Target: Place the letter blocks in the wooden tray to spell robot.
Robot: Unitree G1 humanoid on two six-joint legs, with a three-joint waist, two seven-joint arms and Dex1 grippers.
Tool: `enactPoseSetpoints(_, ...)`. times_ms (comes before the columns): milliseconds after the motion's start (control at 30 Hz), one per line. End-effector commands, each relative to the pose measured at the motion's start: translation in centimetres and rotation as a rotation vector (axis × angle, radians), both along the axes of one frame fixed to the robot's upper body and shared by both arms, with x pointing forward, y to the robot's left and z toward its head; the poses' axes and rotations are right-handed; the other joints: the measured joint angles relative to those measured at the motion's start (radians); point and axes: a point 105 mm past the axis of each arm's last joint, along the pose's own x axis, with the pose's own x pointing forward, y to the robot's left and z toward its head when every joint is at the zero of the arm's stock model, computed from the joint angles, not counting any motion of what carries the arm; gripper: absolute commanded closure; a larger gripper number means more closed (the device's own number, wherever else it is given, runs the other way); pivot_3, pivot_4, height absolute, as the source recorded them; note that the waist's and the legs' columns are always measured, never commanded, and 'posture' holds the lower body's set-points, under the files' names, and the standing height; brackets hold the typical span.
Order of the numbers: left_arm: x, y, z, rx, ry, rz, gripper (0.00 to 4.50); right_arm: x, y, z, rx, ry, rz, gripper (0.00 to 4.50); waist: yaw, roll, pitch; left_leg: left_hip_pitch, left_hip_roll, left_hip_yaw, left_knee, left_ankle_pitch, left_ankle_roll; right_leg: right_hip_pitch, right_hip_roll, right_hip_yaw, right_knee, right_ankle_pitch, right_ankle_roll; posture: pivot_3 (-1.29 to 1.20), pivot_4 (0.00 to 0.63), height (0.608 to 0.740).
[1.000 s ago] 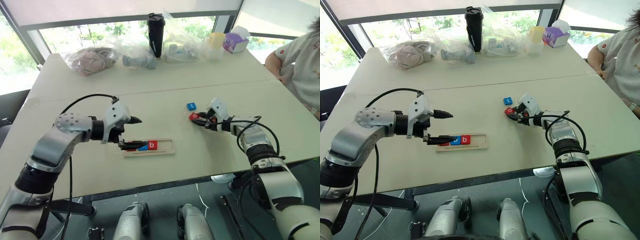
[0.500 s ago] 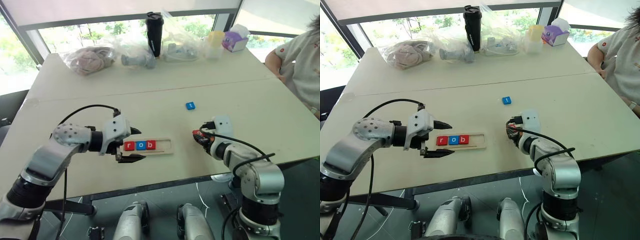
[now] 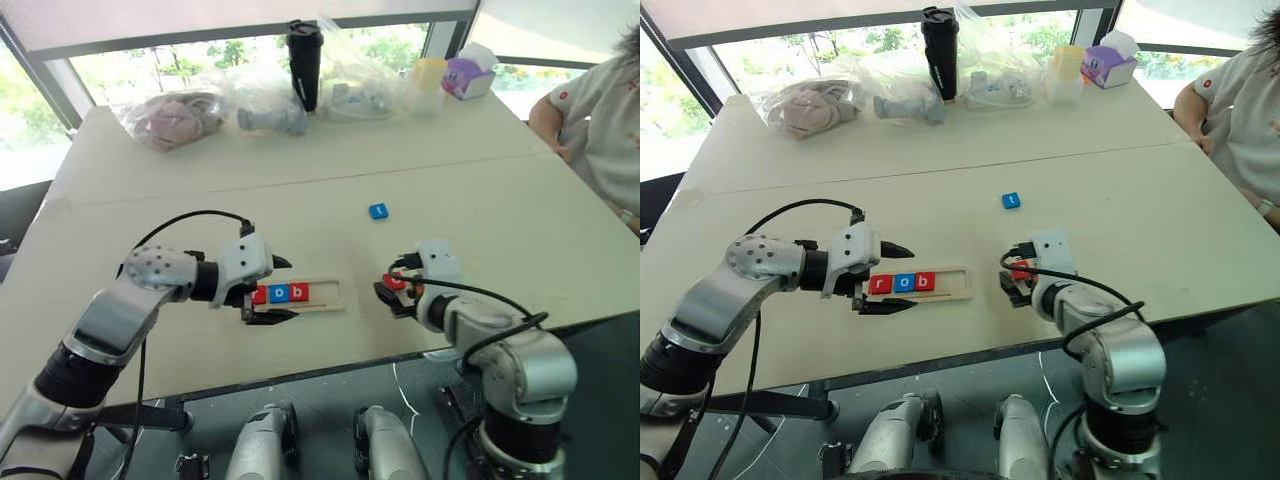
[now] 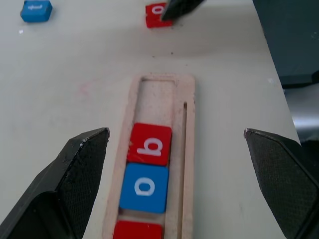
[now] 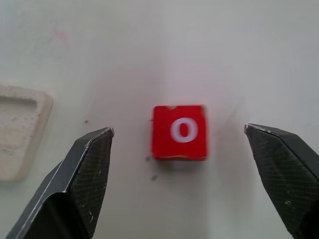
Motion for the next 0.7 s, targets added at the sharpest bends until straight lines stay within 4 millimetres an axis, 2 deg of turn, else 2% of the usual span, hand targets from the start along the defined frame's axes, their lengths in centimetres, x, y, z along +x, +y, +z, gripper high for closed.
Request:
enactPoseSetpoints(33,-0.3,0.3,1.0,-0.008,-0.029,-0.021,0.0,-0.3,0.2,3.6,-0.052,-0.2,0.241,0.04,0.002,0.001,0.0,0.0,0.001,0.0,0.002,-0.001,0.001,0.001,0.0,0.0,-0.001,0.0,0.0,0.0,0.15,0.74)
enactPoseSetpoints(67,-0.5,0.3,1.5,-0.028,-0.02,-0.033,0.0,-0.5,-0.5,4.3,-0.09,-0.247,0.359,0.04,0.002,0.0,0.0,0.0,0.001,0.0,0.002,-0.001,0.001,0.001,0.0,-0.001,-0.002,0.0,0.0,0.0,0.15,0.74)
enactPoseSetpoints(167,-1.0,0.3,2.5,-0.044,-0.019,-0.077,0.0,-0.8,-2.7,3.9,-0.192,-0.266,0.606,0.04,0.006,-0.001,0.0,0.0,0.0,0.001,0.005,-0.003,0.005,0.005,0.0,-0.001,-0.004,0.0,0.0,0.0,0.15,0.74)
enactPoseSetpoints(300,-1.1,0.2,3.1,-0.028,-0.034,-0.09,0.0,0.9,-4.0,1.1,-0.22,-0.217,0.798,0.04,-0.005,-0.001,0.001,0.001,0.001,0.001,0.007,-0.004,0.007,0.007,0.0,-0.001,-0.005,0.0,0.0,0.0,0.15,0.74)
enactPoseSetpoints(533,-1.5,0.6,3.4,-0.016,-0.035,-0.057,0.0,3.3,-3.3,-1.4,-0.284,-0.166,1.003,0.04,-0.005,-0.001,0.001,0.001,0.001,0.0,0.011,-0.004,0.007,0.008,0.0,-0.002,-0.002,0.001,0.002,0.0,0.15,0.74)
enactPoseSetpoints(700,-2.0,1.1,2.9,0.001,-0.02,-0.013,0.0,4.8,-2.4,-2.4,-0.229,-0.104,1.059,0.04,-0.003,-0.001,0.001,0.001,0.002,-0.002,0.016,-0.005,0.007,0.011,0.0,-0.004,-0.002,0.001,0.002,0.0,0.15,0.74)
